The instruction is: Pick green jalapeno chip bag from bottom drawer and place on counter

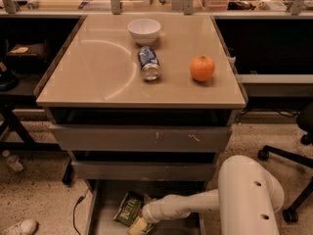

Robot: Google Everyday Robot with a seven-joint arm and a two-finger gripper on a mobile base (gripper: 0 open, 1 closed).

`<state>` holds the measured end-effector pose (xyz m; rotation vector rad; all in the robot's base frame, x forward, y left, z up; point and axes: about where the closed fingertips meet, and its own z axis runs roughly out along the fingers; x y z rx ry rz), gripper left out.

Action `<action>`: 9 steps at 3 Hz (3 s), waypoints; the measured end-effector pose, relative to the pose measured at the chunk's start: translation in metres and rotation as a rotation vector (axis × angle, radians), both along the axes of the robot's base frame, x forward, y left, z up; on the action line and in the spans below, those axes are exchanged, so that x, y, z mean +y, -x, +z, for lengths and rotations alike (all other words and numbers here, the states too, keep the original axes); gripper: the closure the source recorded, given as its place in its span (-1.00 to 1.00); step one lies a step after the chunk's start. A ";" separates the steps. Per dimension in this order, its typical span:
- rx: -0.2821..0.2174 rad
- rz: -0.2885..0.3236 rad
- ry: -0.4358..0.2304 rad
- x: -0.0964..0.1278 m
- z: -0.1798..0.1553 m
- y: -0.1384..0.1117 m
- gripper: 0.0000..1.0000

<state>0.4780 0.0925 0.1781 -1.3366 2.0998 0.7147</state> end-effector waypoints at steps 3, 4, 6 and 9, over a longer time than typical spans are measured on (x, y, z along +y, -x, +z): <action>-0.040 0.020 0.027 0.003 -0.036 -0.011 -1.00; -0.046 0.025 0.033 -0.001 -0.045 -0.008 -1.00; -0.037 0.025 0.038 -0.005 -0.056 -0.003 -0.65; -0.036 0.025 0.038 -0.005 -0.056 -0.003 0.75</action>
Offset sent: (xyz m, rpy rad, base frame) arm 0.0172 0.0031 -0.0374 -0.0316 -0.0375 0.0044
